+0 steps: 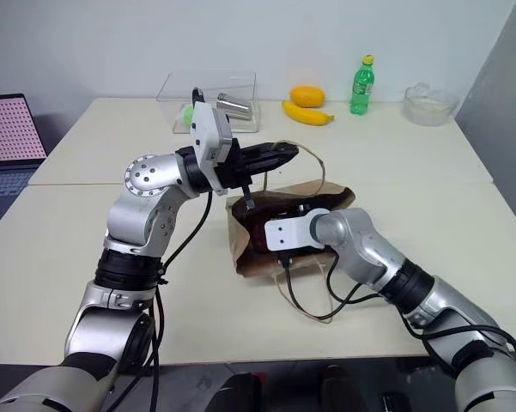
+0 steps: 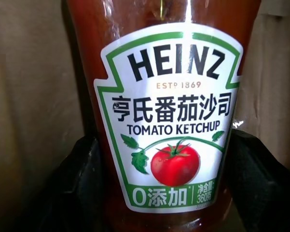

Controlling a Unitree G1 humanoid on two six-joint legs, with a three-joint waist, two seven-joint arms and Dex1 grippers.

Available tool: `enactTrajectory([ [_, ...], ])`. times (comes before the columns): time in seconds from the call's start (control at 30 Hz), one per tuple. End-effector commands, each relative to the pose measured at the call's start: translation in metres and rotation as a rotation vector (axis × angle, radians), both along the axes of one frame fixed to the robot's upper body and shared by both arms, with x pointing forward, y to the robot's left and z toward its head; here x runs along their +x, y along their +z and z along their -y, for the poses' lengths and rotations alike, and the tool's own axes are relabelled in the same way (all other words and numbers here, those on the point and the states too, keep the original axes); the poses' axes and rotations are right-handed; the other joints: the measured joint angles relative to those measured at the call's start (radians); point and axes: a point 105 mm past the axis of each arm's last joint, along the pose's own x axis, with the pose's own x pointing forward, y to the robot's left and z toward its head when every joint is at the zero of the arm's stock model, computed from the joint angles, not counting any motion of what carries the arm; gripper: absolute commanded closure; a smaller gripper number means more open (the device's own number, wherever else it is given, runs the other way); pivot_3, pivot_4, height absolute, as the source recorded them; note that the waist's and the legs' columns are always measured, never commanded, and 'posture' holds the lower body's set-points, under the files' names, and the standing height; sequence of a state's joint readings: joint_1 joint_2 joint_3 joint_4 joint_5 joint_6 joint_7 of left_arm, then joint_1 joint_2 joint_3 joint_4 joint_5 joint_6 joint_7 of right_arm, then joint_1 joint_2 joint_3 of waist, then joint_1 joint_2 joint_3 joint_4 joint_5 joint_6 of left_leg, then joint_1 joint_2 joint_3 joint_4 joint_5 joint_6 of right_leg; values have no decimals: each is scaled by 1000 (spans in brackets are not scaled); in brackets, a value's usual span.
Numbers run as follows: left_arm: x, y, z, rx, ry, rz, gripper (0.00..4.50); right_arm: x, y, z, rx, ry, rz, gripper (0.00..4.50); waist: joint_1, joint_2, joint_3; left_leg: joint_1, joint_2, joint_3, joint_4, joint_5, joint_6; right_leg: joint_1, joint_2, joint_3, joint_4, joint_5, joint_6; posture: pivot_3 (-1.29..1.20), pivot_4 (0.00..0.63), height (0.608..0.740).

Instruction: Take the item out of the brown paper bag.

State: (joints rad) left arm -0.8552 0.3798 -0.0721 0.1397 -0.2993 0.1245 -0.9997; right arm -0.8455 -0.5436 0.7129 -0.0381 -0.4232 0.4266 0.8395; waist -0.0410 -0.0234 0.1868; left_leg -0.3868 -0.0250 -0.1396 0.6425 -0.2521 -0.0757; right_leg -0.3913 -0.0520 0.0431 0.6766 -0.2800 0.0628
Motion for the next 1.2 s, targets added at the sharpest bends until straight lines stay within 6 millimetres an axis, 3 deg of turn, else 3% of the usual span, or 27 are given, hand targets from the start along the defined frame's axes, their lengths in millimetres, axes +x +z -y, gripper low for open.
enactTrajectory([
  [0.03,6,14,-7,-15,45,67,4500,-14,39,-4,104,76,22,1377,0,0,0,0,0,0,0,0,0,0,0,0,0,0,0,0,150,740],
  [0.6,25,13,-8,-9,102,110,4500,-82,134,-9,582,358,-245,1377,1,0,0,-1,0,-1,0,0,0,0,0,-1,0,0,0,0,150,740],
  [0.73,28,10,-9,-2,115,104,4500,-91,161,-2,749,370,-306,1377,2,0,0,-1,0,-1,0,0,0,0,0,-1,0,0,0,0,150,740],
  [0.8,29,8,-9,3,121,100,4500,-91,185,5,885,367,-306,1377,2,0,0,-1,0,-1,0,0,0,-1,0,-1,1,0,0,0,150,740],
  [0.9,30,5,-9,8,126,92,4500,-80,222,33,1075,294,-199,1377,2,1,0,-3,0,0,0,0,0,-3,0,0,2,0,0,0,150,740],
  [0.97,30,4,-10,9,131,87,4500,-71,232,59,1076,198,-73,1377,6,1,0,-8,-1,-1,1,0,0,-8,0,0,3,0,0,0,150,740],
  [1.07,31,2,-12,12,141,83,4500,-56,217,97,891,18,64,1377,17,0,0,-14,-3,-1,2,0,0,-13,-2,-1,3,0,0,0,150,740],
  [1.2,33,2,-14,13,159,87,4500,-25,166,167,551,-299,154,1377,12,0,0,-15,-4,2,2,0,1,-14,-3,1,2,0,0,0,150,740],
])
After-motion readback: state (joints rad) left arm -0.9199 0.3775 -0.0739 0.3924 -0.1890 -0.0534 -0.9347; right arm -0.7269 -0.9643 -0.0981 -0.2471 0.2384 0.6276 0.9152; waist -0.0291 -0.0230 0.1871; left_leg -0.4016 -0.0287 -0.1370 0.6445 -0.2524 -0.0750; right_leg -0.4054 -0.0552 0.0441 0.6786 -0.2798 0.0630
